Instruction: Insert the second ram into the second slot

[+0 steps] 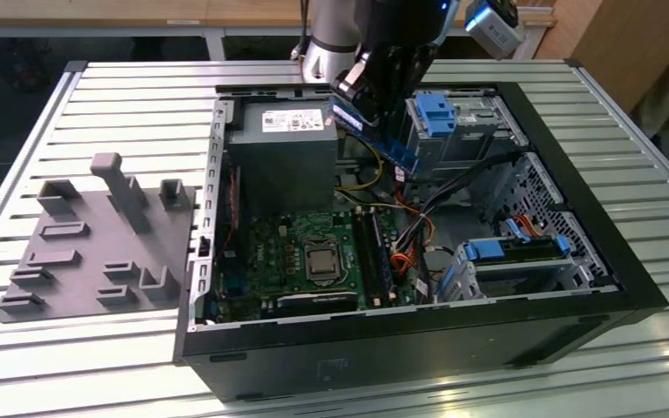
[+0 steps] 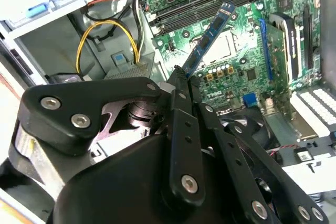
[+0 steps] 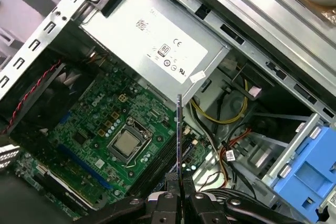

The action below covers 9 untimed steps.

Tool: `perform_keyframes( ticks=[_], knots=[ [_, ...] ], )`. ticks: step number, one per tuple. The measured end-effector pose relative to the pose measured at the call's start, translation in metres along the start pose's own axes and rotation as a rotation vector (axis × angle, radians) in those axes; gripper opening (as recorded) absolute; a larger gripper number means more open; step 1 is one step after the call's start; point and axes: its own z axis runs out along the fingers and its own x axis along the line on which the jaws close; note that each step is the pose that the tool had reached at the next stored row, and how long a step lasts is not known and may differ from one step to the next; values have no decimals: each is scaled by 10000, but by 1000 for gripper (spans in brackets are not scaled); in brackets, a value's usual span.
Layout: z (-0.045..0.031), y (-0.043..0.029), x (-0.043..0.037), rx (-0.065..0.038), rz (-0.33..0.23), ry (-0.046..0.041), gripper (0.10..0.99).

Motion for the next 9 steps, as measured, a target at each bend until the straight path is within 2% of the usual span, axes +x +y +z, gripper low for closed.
perform_keyframes(
  ticks=[5, 9],
  knots=[
    [1, 0, 0, 10, 613, -22, 137],
    [1, 0, 1, 28, 870, -22, 137]
  ],
)
